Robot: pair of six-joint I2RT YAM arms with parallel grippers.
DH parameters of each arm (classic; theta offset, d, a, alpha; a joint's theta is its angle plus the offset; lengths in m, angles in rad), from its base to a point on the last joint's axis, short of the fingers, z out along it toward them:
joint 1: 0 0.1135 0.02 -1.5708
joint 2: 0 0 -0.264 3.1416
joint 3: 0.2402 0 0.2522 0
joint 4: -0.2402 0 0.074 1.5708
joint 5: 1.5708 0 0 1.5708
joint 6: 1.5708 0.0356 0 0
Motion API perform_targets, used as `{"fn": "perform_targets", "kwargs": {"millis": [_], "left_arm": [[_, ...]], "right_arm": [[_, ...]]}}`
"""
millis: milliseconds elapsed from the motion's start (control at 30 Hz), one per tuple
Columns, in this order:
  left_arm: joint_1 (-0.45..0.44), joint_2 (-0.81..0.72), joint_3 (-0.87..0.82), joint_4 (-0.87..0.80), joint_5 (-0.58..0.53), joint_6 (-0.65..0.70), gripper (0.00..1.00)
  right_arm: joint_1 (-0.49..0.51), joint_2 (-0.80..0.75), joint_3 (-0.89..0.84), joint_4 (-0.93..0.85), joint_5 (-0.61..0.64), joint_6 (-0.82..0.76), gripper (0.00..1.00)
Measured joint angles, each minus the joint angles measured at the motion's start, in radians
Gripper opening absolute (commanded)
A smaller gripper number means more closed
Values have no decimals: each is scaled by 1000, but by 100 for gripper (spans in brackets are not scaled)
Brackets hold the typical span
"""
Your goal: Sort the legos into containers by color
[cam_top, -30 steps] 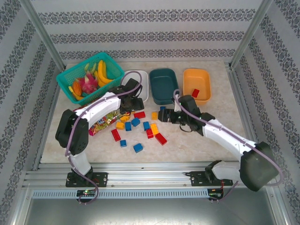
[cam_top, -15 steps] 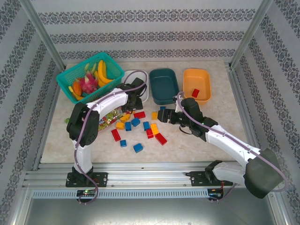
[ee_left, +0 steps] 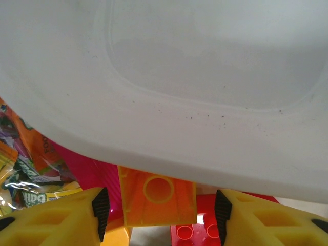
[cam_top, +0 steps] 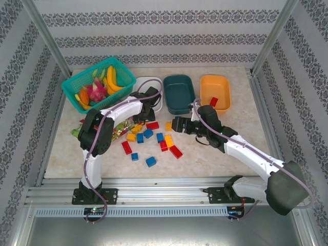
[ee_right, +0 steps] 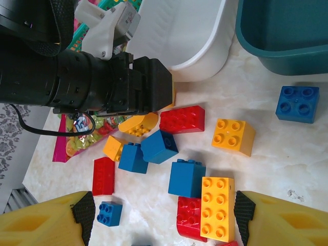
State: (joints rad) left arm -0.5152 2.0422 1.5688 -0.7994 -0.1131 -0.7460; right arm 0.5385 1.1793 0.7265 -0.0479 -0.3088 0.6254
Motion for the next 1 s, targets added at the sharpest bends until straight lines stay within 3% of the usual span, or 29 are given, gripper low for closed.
{"fn": "perform_targets", "kwargs": {"millis": [400, 567, 833, 1000], "left_arm": [[0, 36, 19, 5, -8, 31, 34], [-1, 10, -8, 8, -15, 34, 30], [-14, -200, -182, 36, 7, -47, 30], [-22, -314, -204, 37, 7, -92, 30]], "right_arm": [[0, 3, 0, 0, 0, 5, 73], [0, 3, 4, -3, 0, 7, 73], [0, 21, 34, -2, 0, 7, 73], [0, 46, 64, -2, 0, 7, 73]]}}
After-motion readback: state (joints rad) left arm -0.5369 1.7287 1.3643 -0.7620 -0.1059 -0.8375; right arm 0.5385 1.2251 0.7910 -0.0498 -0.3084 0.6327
